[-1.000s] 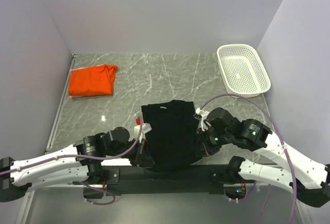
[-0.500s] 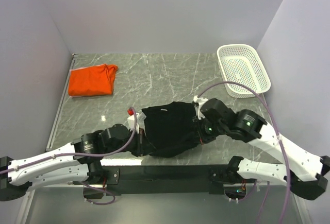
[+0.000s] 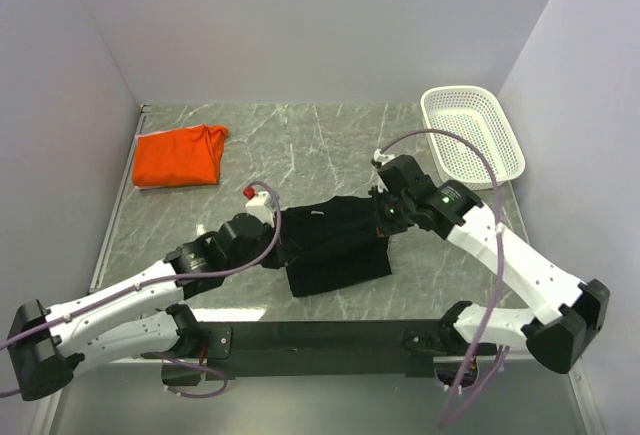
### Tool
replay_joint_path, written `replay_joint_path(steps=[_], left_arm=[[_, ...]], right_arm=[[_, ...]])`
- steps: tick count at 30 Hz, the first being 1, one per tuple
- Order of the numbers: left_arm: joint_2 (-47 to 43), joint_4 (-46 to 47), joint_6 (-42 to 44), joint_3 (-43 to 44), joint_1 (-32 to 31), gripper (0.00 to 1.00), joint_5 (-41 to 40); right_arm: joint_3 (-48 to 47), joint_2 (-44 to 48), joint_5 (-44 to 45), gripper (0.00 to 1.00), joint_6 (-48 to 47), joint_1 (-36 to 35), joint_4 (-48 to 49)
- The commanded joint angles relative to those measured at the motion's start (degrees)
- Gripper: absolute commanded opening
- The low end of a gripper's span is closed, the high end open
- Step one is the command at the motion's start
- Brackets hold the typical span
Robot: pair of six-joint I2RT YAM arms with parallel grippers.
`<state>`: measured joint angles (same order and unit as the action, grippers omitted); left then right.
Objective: Fold and stack the t-shirts
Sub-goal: Fold the tshirt
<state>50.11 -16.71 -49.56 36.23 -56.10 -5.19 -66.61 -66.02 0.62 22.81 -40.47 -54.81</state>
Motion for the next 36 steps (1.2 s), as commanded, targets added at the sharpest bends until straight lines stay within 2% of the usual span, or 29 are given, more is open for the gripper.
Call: replay_joint_path(steps=[1, 10, 22, 29, 31, 32, 33, 34, 36], left_arm=[[2.27, 5.02, 4.55, 0.86, 3.36, 0.01, 3.69], [7.54, 8.97, 7.46, 0.16, 10.65, 0.01, 6.94], [22.48, 15.39, 12.73, 2.88, 18.74, 0.01, 10.11], [29.42, 15.75, 14.23, 6.83, 22.34, 0.01, 10.47], [30.66, 14.26, 14.23, 8.59, 23.48, 0.22, 8.10], [31.01, 13.73, 14.32, 10.25, 23.75, 0.34, 7.22], [30.84, 12.16, 14.32, 11.14, 24.01, 0.53, 6.26], [30.41, 11.53, 14.14, 12.19, 24.10, 0.58, 5.38], [27.86, 9.51, 14.05, 14.39, 24.19, 0.70, 1.60]], right_arm=[[-1.94, -2.87, 0.17, 0.00, -3.73, 2.76, 5.85], [-5.99, -12.80, -3.08, 0.00, -7.43, 7.77, 9.19], [-10.12, -28.10, -6.68, 0.00, -9.89, 12.69, 13.32], [-15.99, -35.75, -8.09, 0.00, -10.42, 15.06, 13.68], [-18.63, -36.90, -8.01, 0.10, -10.15, 15.77, 13.24], [-19.34, -36.90, -7.66, 0.18, -9.63, 16.90, 13.32], [-19.78, -35.94, -7.48, 0.37, -9.19, 17.52, 13.58], [-20.14, -35.06, -7.48, 0.51, -8.40, 18.05, 14.46], [-19.88, -31.04, -6.78, 0.66, -7.61, 19.19, 15.69]])
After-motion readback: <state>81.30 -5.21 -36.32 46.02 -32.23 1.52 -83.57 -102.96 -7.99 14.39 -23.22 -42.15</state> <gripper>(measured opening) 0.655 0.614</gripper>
